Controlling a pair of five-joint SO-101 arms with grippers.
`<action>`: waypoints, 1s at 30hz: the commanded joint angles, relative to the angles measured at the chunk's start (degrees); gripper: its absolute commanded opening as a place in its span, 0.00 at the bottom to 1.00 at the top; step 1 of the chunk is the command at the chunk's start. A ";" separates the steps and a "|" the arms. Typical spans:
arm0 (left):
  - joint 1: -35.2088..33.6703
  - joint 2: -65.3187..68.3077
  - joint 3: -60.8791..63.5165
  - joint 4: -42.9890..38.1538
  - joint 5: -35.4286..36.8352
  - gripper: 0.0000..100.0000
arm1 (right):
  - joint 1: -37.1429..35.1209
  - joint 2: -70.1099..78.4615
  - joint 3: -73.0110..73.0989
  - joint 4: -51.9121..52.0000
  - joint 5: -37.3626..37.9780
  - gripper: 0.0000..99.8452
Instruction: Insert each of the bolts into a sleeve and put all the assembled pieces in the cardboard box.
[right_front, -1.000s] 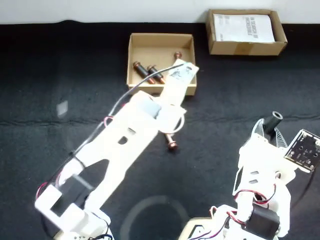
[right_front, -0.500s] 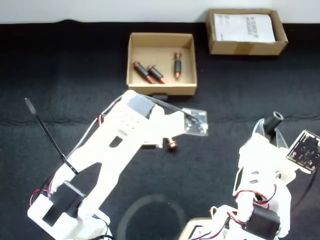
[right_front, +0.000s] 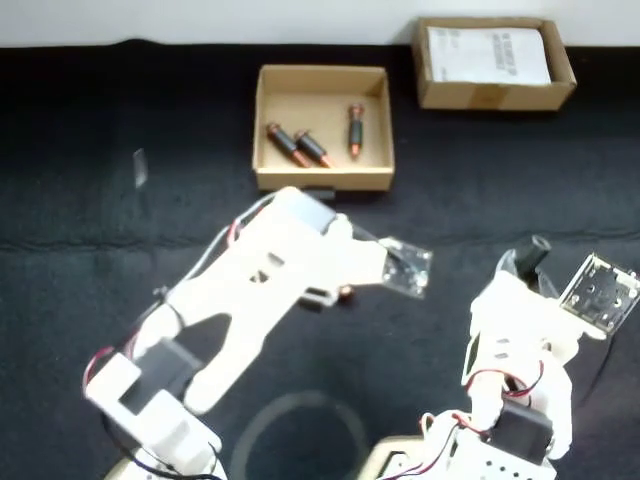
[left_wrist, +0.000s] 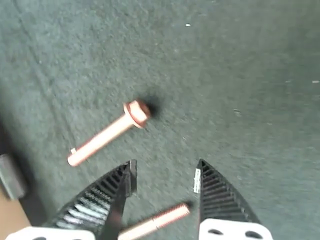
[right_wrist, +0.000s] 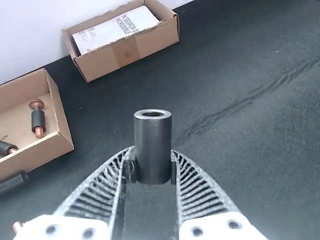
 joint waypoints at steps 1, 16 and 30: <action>-1.71 6.81 -8.92 -0.88 -3.25 0.20 | 0.66 -0.84 0.75 -3.91 -0.18 0.01; -2.33 22.90 -25.98 -0.70 -3.78 0.20 | 0.57 -0.75 3.74 -9.36 3.96 0.01; -3.38 25.89 -25.80 3.69 -8.70 0.14 | 0.66 -0.75 6.29 -12.09 3.60 0.01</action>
